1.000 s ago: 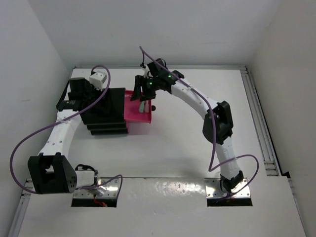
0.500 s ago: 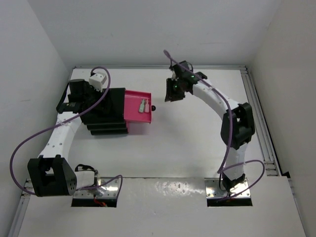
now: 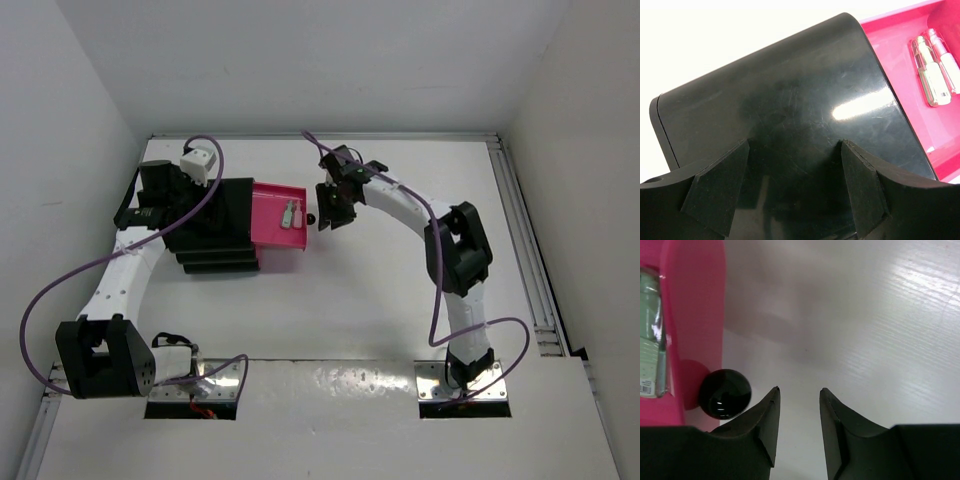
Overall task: Sort the stationery into containers
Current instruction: Close the drawer in the storage box.
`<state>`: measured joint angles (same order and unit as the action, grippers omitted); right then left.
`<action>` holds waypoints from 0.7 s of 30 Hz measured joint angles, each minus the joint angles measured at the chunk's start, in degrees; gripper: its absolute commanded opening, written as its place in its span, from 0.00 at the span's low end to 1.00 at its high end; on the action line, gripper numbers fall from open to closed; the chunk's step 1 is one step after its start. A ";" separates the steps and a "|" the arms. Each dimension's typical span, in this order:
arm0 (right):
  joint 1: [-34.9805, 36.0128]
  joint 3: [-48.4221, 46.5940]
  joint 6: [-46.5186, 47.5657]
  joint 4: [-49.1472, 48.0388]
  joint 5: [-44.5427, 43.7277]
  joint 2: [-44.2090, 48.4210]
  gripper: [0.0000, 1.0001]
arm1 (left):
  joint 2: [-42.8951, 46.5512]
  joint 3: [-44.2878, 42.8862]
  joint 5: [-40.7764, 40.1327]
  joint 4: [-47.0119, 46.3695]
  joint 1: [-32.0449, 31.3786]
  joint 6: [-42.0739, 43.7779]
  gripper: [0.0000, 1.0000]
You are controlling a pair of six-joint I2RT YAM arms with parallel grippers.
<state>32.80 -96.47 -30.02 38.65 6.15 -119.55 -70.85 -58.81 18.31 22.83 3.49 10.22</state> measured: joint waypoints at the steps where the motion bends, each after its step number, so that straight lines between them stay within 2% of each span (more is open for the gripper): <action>1: 0.26 0.00 -0.28 -0.09 0.00 0.00 0.37 | 0.00 0.00 0.00 0.00 0.00 0.00 0.80; 11: 2.23 -0.85 -6.56 1.77 1.16 0.02 0.37 | 0.11 0.15 0.00 -0.07 0.00 0.00 0.80; 21: 4.87 -6.16 -10.03 1.92 3.37 0.02 0.38 | 0.15 0.22 0.02 -0.13 0.00 0.00 0.80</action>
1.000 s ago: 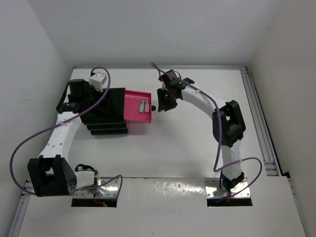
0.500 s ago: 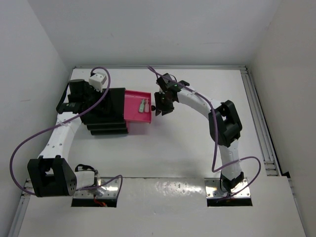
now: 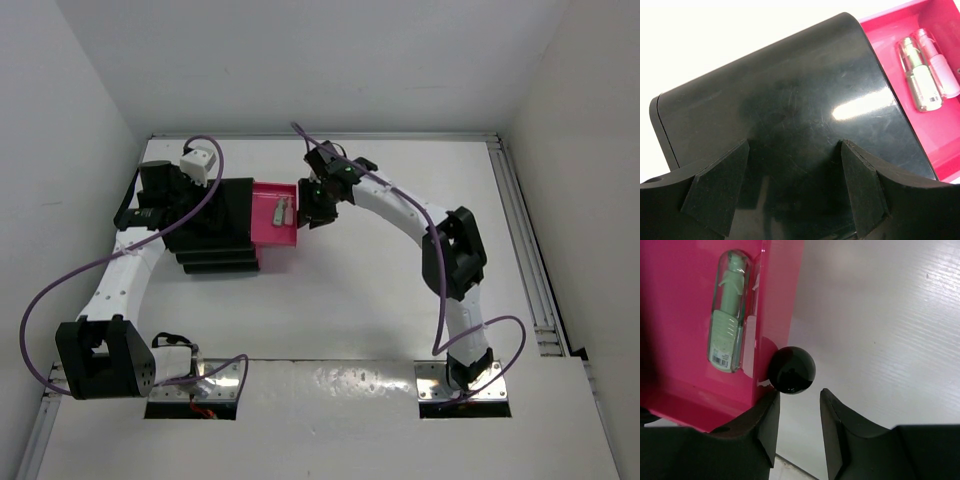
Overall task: Sort the stationery into containers
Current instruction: Close the drawer in the storage box.
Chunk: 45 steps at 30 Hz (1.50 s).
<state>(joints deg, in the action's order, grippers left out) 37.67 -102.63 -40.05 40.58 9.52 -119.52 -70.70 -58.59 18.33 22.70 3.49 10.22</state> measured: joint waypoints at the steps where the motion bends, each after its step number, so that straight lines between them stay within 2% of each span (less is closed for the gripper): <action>1: 0.13 -0.44 -0.11 0.02 0.07 0.00 0.38 | 0.00 0.00 0.02 0.00 0.00 0.00 0.80; 17: 4.20 -10.91 -1.18 -2.21 2.34 -4.13 0.40 | 1.03 1.16 0.13 -0.76 0.00 -0.09 0.80; 22: 5.29 -10.99 -1.64 -2.54 3.06 -5.42 0.40 | 1.46 1.46 0.13 -0.70 0.00 -0.15 0.80; 29: 5.60 -10.88 -2.12 -5.16 6.12 -5.42 0.27 | 1.55 1.68 0.20 -0.96 0.02 -0.20 0.80; 35: 4.74 -6.64 -6.08 -14.47 13.31 -5.38 0.30 | 1.60 1.73 0.24 -1.03 0.02 -0.22 0.80; 45: 2.95 -1.95 -8.33 -19.32 18.49 -1.57 0.28 | 1.84 1.88 0.22 -0.96 0.04 -0.22 0.80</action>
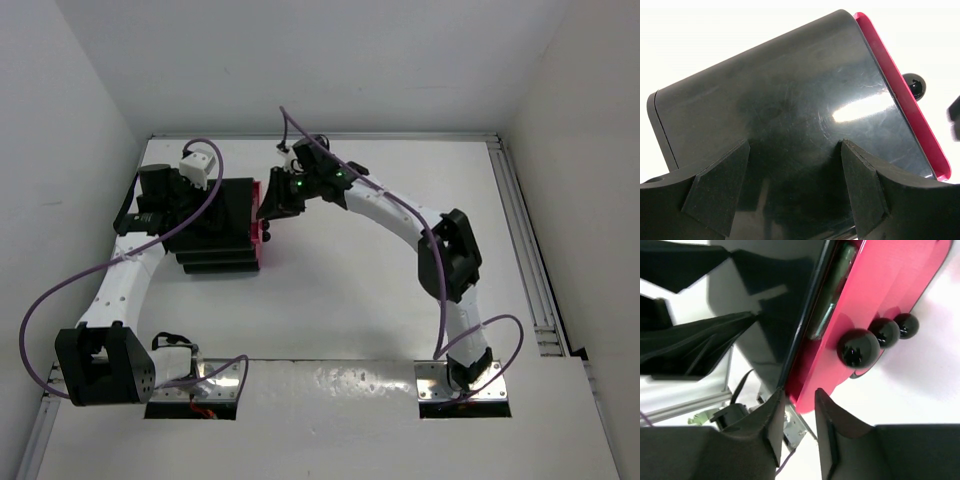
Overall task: Sort the stationery into containers
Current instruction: Close the drawer in the storage box.
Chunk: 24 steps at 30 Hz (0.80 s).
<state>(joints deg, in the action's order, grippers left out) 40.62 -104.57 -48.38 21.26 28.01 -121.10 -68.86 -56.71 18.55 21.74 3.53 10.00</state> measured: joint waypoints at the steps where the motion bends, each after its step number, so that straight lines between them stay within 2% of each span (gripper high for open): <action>1: -0.46 0.81 -0.07 -0.11 0.20 1.14 0.27 | 0.00 0.00 0.00 0.00 0.00 0.00 0.80; 4: -2.27 2.45 0.44 -0.26 -1.05 4.57 0.21 | 0.00 0.00 0.00 0.00 0.00 0.00 0.80; 7: -3.58 2.64 2.45 0.57 -5.68 7.21 0.19 | 0.00 0.00 0.02 0.00 0.00 0.00 0.80; 9: -4.07 1.88 3.98 2.36 -9.68 7.78 0.22 | 0.00 0.00 0.04 0.00 0.00 0.00 0.80; 10: -4.09 0.92 4.59 3.91 -11.41 7.54 0.26 | 0.00 0.00 0.04 0.00 0.00 0.02 0.80; 11: -4.02 -0.42 5.09 5.64 -12.92 6.95 0.35 | 0.00 0.00 0.04 0.00 0.00 0.02 0.80; 14: -3.34 -2.27 6.60 8.44 -16.50 5.29 0.43 | -0.02 0.00 0.09 0.00 0.00 0.02 0.80; 24: -0.52 -4.76 9.46 13.44 -22.58 -2.10 0.43 | -0.13 0.00 0.17 -0.02 0.02 0.04 0.80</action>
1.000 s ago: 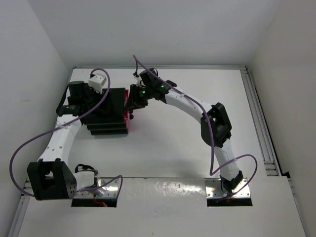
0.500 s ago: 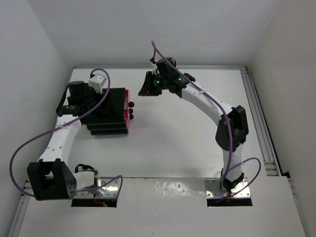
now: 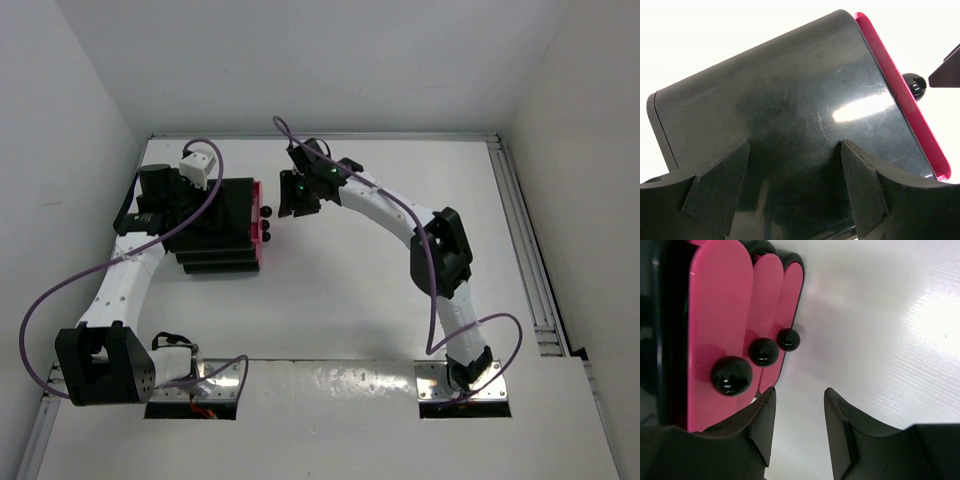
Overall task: Sort the stationery into containers
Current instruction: Close the drawer in the storage box.
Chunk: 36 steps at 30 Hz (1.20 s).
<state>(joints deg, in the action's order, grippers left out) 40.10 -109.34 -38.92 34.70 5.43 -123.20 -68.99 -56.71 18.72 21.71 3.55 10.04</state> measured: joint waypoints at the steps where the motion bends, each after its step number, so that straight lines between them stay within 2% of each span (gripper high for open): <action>1: 0.22 -0.20 0.13 0.09 -0.22 -0.55 0.43 | 0.00 0.00 0.00 0.00 0.00 0.02 0.80; 25: 2.47 -7.61 0.39 -1.62 0.66 -6.56 0.43 | -1.46 -0.76 0.72 -0.63 0.04 0.42 0.80; 29: 2.43 -7.04 1.20 -1.90 0.70 -6.12 0.44 | -1.51 -1.14 0.70 -0.37 0.04 0.57 0.83; 32: 1.92 -5.29 2.58 -1.79 1.07 -3.98 0.47 | -1.55 -2.16 0.63 1.51 0.04 1.31 0.95; 33: 1.70 -4.90 3.23 -1.42 1.25 -2.95 0.53 | -1.86 -3.15 0.55 2.99 0.04 1.81 1.00; 36: 0.17 -4.20 6.19 -0.79 2.05 1.33 0.70 | -4.35 -8.02 -0.33 9.01 0.04 2.84 1.00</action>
<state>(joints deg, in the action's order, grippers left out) 40.27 -113.54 -32.73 33.91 7.49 -121.86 -73.34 -64.73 18.39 30.72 3.60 12.88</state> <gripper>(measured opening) 0.591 0.996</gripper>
